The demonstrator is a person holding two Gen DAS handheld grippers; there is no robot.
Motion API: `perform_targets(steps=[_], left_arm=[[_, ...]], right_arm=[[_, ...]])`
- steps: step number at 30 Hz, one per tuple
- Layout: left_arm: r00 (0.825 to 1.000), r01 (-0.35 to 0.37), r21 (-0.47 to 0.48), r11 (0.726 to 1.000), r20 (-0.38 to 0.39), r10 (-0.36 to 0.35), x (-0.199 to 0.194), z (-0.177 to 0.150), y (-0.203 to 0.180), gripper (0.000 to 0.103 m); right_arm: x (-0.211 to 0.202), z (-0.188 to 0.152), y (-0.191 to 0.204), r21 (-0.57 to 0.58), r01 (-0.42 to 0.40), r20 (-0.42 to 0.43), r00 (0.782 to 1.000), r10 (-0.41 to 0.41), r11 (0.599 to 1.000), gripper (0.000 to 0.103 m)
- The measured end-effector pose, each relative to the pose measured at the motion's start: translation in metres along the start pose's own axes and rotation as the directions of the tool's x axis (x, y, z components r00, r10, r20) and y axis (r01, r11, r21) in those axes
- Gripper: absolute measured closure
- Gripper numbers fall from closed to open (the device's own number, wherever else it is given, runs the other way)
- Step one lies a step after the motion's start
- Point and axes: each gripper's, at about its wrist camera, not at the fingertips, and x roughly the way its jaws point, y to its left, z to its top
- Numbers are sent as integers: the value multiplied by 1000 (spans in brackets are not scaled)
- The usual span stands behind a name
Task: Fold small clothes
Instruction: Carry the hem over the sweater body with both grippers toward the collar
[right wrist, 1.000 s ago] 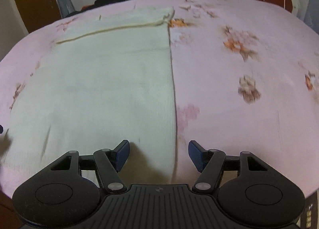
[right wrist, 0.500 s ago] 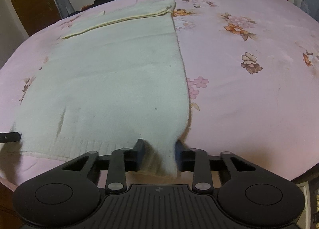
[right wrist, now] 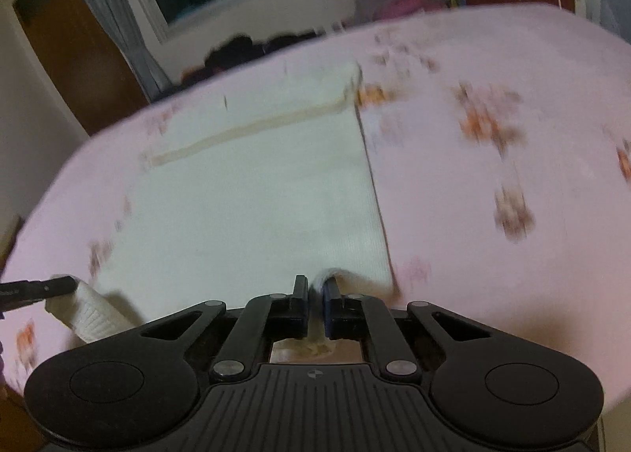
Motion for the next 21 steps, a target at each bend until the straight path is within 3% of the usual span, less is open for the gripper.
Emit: perform_targets(steps=[11,16,21], left_arm=[[993,-29,-16,999,113,30,77,113,-5,98],[992,-53,-59,997,114,60,126,160,5,99],[993,-83,-118,990,79,92,176,191,21,99]], right_arm=[[84,138,-10,57,-65,141,988,57,996,99],[144,194,-20,89,-81,139,988,68,993,99],[202,228,-29,118,-72,106,993,60,990,99]])
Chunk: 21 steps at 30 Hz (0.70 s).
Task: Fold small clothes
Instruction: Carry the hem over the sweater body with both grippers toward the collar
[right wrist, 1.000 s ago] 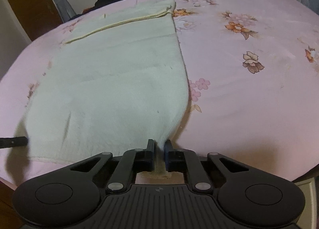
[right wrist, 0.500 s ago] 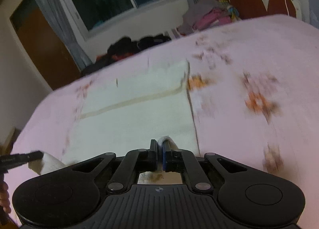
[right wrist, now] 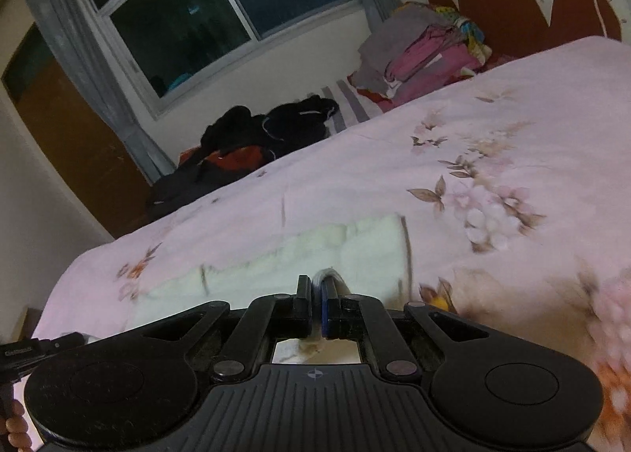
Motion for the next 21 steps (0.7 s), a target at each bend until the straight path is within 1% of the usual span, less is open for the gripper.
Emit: perform_targets(steps=[3,7,9,10,11,12,13,14,15,16,17,18,19,21], left_arm=[[1000,-21,-27,999,-22,20,27,10,5,99],[998,-43,-21,999,-56,42,55,19,6,98],[995,-66,-20,998,-71,64,67,23,6,96],[994,-74,-30,997,-78,72,72,24,7,94],[994,-79,-40,996,-81,76,77,25,8,89],[993,-97,-43,994,-73,93,80,27,9,79],[992,-113,-41,993,-60,110,81,28,8,74],[992,-122,-40,992,-44,121,82,30,8,66],[992,-121,-43,992,-28,120,81,32,9,57],[992,-124,-47,991,-17,123,80,35,10,50],[992,-127,-46,991,-6,127,79,38,10,41],[992,-125,-36,991,8,126,76,40,11,40],[992,-122,-22,992,15,122,75,42,10,40],[996,-94,9,996,5,94,73,43,10,40]], right_arm=[[30,10,-11,33,20,-24,1000,-19,999,99],[59,17,-26,88,42,-51,998,-38,995,99],[71,18,-28,90,59,-68,996,-53,994,99],[77,19,-30,98,68,-80,995,-60,993,99],[80,19,-31,109,73,-79,995,-64,991,99],[82,20,-32,115,74,-73,995,-65,991,99],[84,20,-32,115,75,-69,995,-67,991,99],[85,22,-32,113,74,-63,996,-67,991,98],[85,24,-31,109,74,-56,996,-68,991,89],[84,26,-29,95,83,-35,996,-80,992,77],[81,28,-28,78,98,-9,995,-97,992,38],[78,31,-26,59,112,25,993,-113,992,16],[75,33,-25,37,105,46,993,-107,994,17],[75,38,-24,-5,93,45,995,-92,996,17]])
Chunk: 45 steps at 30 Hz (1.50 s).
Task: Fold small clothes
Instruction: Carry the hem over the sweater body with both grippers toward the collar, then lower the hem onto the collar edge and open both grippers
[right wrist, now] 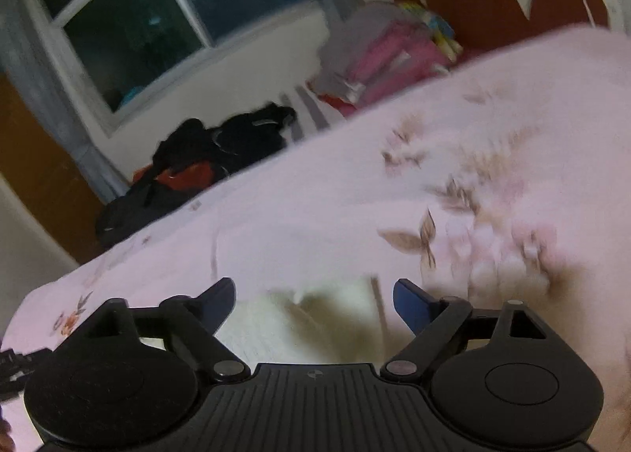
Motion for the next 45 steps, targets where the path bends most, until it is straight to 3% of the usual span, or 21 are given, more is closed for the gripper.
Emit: perform_targets(steps=[5,7,9,11,13,15,16,19,23,25,31,36,43,45], left_arm=[[997,36,128,991,-66,-27,13,-12,-11,40],[995,45,137,990,-95,-32,24,-16,-14,40],[994,36,133,990,-103,-22,32,-18,-15,44],[994,41,139,989,-103,-27,37,-19,-15,54],[995,37,151,988,-99,-23,39,-20,-16,65],[994,48,137,989,-106,-33,41,-20,-13,86],[994,47,135,990,-107,-33,41,-20,-13,90],[995,45,140,989,-92,-33,38,-21,-12,96],[997,57,139,989,-59,-50,31,-19,-13,99],[998,58,136,989,-28,-55,25,-18,-14,99],[997,19,65,998,78,-24,16,-7,-9,99],[999,-33,87,996,18,32,40,-21,-10,99],[999,-49,90,995,26,47,42,-24,-7,99],[997,-78,94,992,-5,79,48,-25,-7,95]], right_arm=[[14,-9,8,-131,-23,-62,998,15,991,17],[23,-16,11,-172,-21,-85,996,6,985,18],[32,-20,10,-190,-21,-106,994,1,982,39],[40,-21,6,-180,-31,-127,992,8,983,49],[44,-22,5,-196,-33,-135,991,7,980,50],[47,-23,4,-217,-41,-148,989,8,975,50],[48,-24,4,-228,-44,-154,988,9,973,50],[51,-24,4,-250,-68,-176,984,23,966,77],[51,-24,10,-288,-114,-200,978,57,951,99],[48,-24,13,-314,-116,-183,981,59,942,100],[31,-11,13,-268,-55,-19,998,52,962,100],[59,-24,9,-256,-4,-101,995,-23,967,100],[54,-22,5,-261,52,-30,998,-62,964,100],[61,-24,5,-277,60,-70,994,-82,959,100]])
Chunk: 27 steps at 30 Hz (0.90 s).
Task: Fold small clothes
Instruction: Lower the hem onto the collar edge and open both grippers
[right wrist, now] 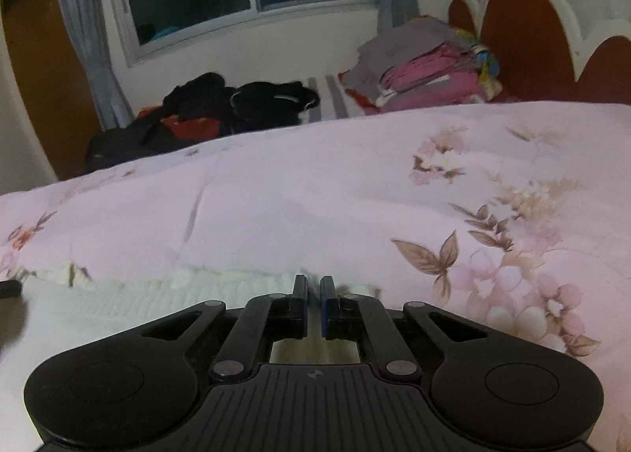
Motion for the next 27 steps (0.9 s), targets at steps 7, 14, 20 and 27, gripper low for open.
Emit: perform_targets(steps=[7,14,20,27], left_arm=[[1000,-17,10,1000,-7,17,-12,3,-1,67],[999,-38,39,999,26,37,-34,2,-5,53],[998,-19,90,996,60,14,-59,3,-19,51],[995,53,138,989,73,-63,-83,-6,-46,46]], right_arm=[[-18,4,-5,53,-18,34,999,16,998,100],[-35,5,5,62,-34,42,999,31,997,97],[-54,2,20,32,-25,103,994,21,999,29],[-68,0,40,-5,-61,97,993,61,998,40]])
